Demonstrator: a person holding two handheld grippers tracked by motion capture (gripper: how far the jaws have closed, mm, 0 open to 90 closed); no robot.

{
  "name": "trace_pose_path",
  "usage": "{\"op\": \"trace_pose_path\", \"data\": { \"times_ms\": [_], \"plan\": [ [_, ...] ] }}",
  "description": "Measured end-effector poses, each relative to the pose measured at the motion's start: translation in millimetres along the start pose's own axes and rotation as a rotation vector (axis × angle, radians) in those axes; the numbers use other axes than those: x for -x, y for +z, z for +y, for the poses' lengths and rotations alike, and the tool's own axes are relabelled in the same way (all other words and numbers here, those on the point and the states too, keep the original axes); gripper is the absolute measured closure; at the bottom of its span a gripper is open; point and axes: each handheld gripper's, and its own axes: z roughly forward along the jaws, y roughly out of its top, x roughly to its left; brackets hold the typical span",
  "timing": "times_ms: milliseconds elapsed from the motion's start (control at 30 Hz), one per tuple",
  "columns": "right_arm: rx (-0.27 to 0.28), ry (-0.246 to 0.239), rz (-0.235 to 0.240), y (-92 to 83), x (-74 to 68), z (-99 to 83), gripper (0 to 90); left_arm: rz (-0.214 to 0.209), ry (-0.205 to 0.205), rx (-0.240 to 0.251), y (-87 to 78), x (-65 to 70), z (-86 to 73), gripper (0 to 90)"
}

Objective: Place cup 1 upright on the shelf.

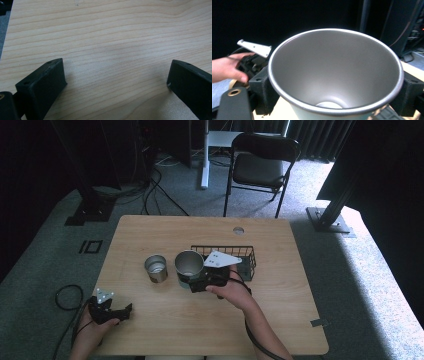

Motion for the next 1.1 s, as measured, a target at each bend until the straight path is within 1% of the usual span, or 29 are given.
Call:
{"op": "trace_pose_path", "data": {
  "times_ms": [67, 100, 133, 167, 200, 233, 367, 433, 467, 500, 533, 567, 600, 633, 667, 700, 733, 767, 800, 833, 867, 900, 933, 967, 1033, 1067, 1100],
  "plan": [
    [0.003, -0.002, -0.009, -1.8, 1.9, 1.5, 13.1, 0.0, 0.0, 0.001, 0.1, 0.0, 0.0, 2.3],
    [0.01, 0.003, -0.022, -3.6, 3.5, 2.9, 13.1, 0.0, 0.0, 0.001, 0.1, 0.0, 0.0, 2.3],
    [0.017, 0.008, -0.044, -6.9, 7.5, 5.7, 13.1, 0.0, -0.001, 0.001, 0.1, 0.0, 0.0, 2.4],
    [0.017, 0.008, -0.044, -6.9, 7.5, 5.7, 13.1, 0.0, -0.001, 0.001, 0.1, 0.0, 0.0, 2.4],
    [0.023, 0.02, -0.071, -10.4, 11.9, 8.4, 13.1, 0.0, 0.0, 0.0, 0.0, 0.0, 0.0, 2.4],
    [0.023, 0.02, -0.071, -10.4, 11.9, 8.4, 13.1, 0.0, 0.0, 0.0, 0.0, 0.0, 0.0, 2.4],
    [0.029, 0.029, -0.127, -17.2, 20.9, 12.5, 13.1, 0.0, 0.0, 0.0, 0.0, 0.0, 0.0, 2.4],
    [0.035, 0.038, -0.166, -21.4, 26.3, 14.8, 13.1, 0.0, -0.001, 0.002, 0.1, 0.1, 0.0, 2.4],
    [0.038, 0.041, -0.199, -24.9, 31.1, 16.5, 13.1, 0.0, -0.001, 0.001, 0.1, 0.0, 0.0, 2.4],
    [0.038, 0.041, -0.199, -24.9, 31.1, 16.5, 13.1, 0.0, 0.0, 0.001, 0.1, 0.0, 0.0, 2.4],
    [0.041, 0.049, -0.232, -28.0, 36.4, 17.8, 13.1, 0.0, -0.001, 0.001, 0.1, 0.1, 0.0, 2.4],
    [0.041, 0.049, -0.232, -28.0, 36.4, 17.8, 13.1, 0.0, -0.001, 0.001, 0.1, 0.1, 0.0, 2.4],
    [0.04, 0.055, -0.285, -30.9, 41.7, 18.4, 13.1, 0.0, -0.001, 0.001, 0.1, 0.1, 0.0, 2.4],
    [0.04, 0.055, -0.285, -30.9, 41.7, 18.4, 13.1, 0.0, -0.001, 0.001, 0.1, 0.1, 0.0, 2.4],
    [0.04, 0.063, -0.339, -33.8, 46.7, 18.4, 13.1, 0.0, -0.001, 0.002, 0.1, 0.1, -0.1, 2.4],
    [0.04, 0.063, -0.339, -33.8, 46.7, 18.4, 13.1, 0.001, -0.001, 0.002, 0.1, 0.1, -0.1, 2.4],
    [0.038, 0.063, -0.4, -36.3, 51.4, 17.7, 13.1, 0.0, 0.0, 0.001, 0.1, 0.0, 0.0, 2.3],
    [0.038, 0.063, -0.4, -36.3, 51.4, 17.7, 13.1, 0.0, 0.0, 0.001, 0.1, 0.0, 0.0, 2.4],
    [0.036, 0.075, -0.455, -38.4, 56.6, 16.1, 13.1, 0.0, -0.001, 0.001, 0.1, 0.1, 0.0, 2.4],
    [0.036, 0.075, -0.455, -38.4, 56.6, 16.1, 13.1, 0.0, -0.001, 0.001, 0.1, 0.1, 0.0, 2.4],
    [0.028, 0.079, -0.5, -40.0, 61.7, 13.8, 13.1, 0.0, -0.001, 0.001, 0.1, 0.1, 0.0, 2.4],
    [0.028, 0.079, -0.5, -40.0, 61.7, 13.8, 13.1, 0.001, 0.0, 0.001, 0.1, 0.0, 0.0, 2.4],
    [0.025, 0.105, -0.542, -41.7, 66.2, 11.2, 13.1, 0.0, -0.002, 0.002, 0.2, 0.1, 0.0, 2.4],
    [0.025, 0.105, -0.542, -41.7, 66.2, 11.2, 13.1, 0.0, -0.002, 0.002, 0.2, 0.1, 0.0, 2.3],
    [0.018, 0.1, -0.597, -43.1, 69.6, 8.0, 13.1, 0.0, -0.001, 0.002, 0.2, 0.1, -0.1, 2.4],
    [0.011, 0.106, -0.63, -44.0, 72.4, 4.9, 13.1, 0.0, 0.001, 0.0, 0.0, 0.0, 0.0, 2.4],
    [0.011, 0.106, -0.63, -44.0, 72.4, 4.9, 13.1, 0.0, 0.001, 0.0, 0.0, 0.0, 0.0, 2.3]
  ]
}}
